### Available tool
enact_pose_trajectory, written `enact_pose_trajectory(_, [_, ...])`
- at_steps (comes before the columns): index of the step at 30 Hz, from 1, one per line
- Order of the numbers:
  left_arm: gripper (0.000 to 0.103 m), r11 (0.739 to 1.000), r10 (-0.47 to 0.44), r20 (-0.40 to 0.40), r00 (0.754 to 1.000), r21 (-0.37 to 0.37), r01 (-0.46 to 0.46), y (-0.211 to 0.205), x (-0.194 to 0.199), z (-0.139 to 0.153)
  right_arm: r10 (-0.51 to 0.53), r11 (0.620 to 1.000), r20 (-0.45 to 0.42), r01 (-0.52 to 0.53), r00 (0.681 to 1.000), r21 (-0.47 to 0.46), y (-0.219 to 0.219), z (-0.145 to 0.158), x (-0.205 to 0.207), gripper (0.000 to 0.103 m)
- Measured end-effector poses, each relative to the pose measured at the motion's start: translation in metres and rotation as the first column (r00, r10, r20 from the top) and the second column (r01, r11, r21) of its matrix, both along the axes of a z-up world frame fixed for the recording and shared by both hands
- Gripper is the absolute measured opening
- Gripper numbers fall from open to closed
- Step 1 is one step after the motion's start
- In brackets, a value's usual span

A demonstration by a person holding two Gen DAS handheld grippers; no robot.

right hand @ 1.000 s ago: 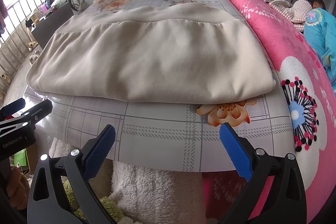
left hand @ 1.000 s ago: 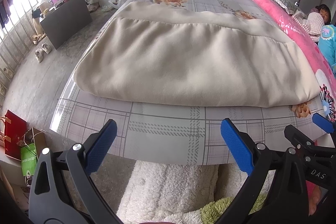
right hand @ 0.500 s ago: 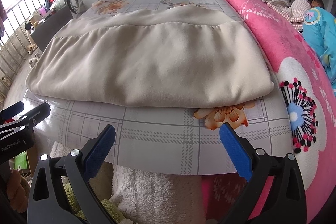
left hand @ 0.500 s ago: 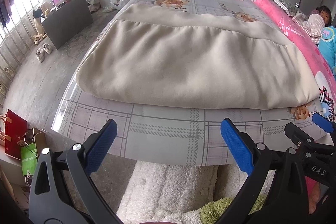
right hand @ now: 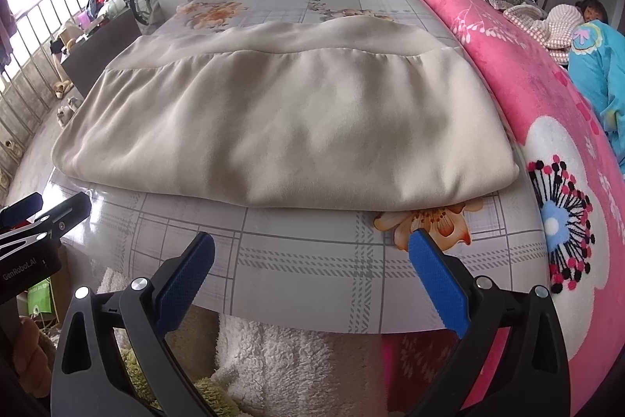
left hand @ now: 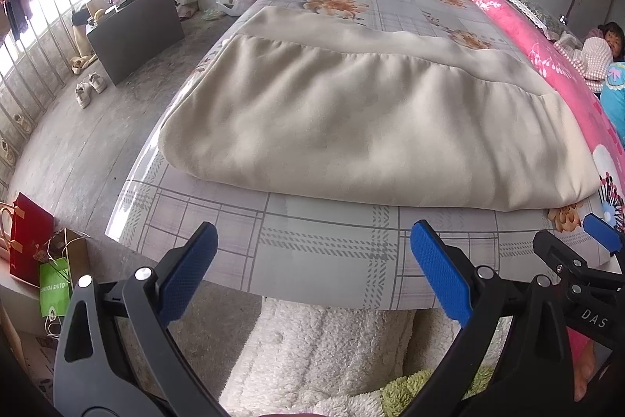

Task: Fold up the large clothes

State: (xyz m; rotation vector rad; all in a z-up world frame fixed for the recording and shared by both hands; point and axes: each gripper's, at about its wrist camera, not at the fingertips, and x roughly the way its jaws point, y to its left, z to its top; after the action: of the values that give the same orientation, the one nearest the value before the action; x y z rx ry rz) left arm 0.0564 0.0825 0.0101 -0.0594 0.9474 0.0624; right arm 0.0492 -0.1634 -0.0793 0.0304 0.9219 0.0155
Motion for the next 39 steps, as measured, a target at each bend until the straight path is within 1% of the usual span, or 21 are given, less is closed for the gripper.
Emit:
enact_pose_trajectory(13, [0.096,1.000,0.015,-0.010,1.000,-0.002,-0.015,0.0037,-0.0003,-0.0023,0.009,1.000,0.000,-0.009,1.000,-0.008,0.0053,-0.0002,-0.0011,0.097])
enact_pose_trajectory(39, [0.096,1.000,0.019,0.015,1.000,0.016,-0.019,0.0027,-0.0041,0.0014,0.011,1.000,-0.003,-0.011,1.000,-0.012,0.0072,-0.0020,-0.0035,0.097])
